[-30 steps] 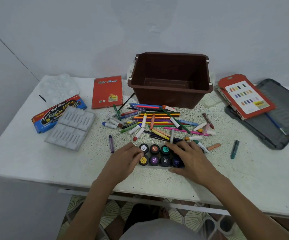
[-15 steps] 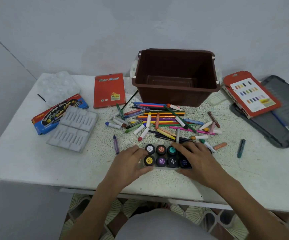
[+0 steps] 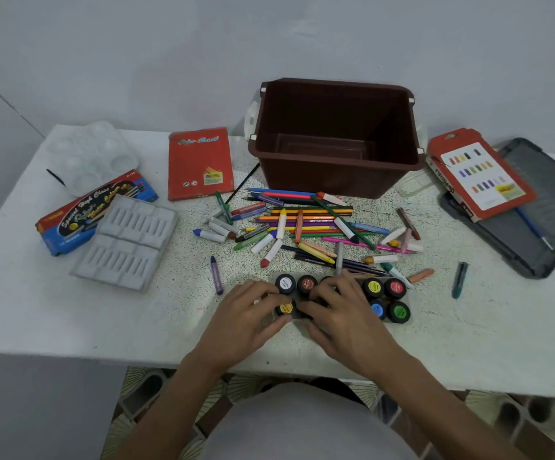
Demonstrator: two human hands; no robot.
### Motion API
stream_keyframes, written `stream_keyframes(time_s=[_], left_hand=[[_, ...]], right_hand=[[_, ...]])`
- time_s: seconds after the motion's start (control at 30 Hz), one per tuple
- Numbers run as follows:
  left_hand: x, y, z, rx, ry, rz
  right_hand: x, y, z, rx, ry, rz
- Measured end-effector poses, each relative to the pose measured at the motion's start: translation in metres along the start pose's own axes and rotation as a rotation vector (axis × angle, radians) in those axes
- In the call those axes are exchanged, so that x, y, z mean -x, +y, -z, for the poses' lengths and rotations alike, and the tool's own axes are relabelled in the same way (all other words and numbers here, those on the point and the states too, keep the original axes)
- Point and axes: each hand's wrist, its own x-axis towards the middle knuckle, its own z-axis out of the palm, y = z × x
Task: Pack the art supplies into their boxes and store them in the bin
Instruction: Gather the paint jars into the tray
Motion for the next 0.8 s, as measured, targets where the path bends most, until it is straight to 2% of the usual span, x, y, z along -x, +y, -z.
stream_keyframes(time_s=[0.2, 0.5, 0.8], left_hand=[[-0.004, -0.005, 0.006, -0.085, -0.013, -0.052], [-0.002, 0.005, -0.004, -0.186, 0.147, -0.03], [-0.004, -0.006, 0.002, 0.01, 0.049, 0.014]], right_hand=[[-0.002, -0.003, -0.003, 0.062, 0.004, -0.061], [0.0, -0.006, -0.009, 0.025, 0.047, -0.114], [-0.002, -0.001, -0.005, -0.062, 0.055, -0.093]])
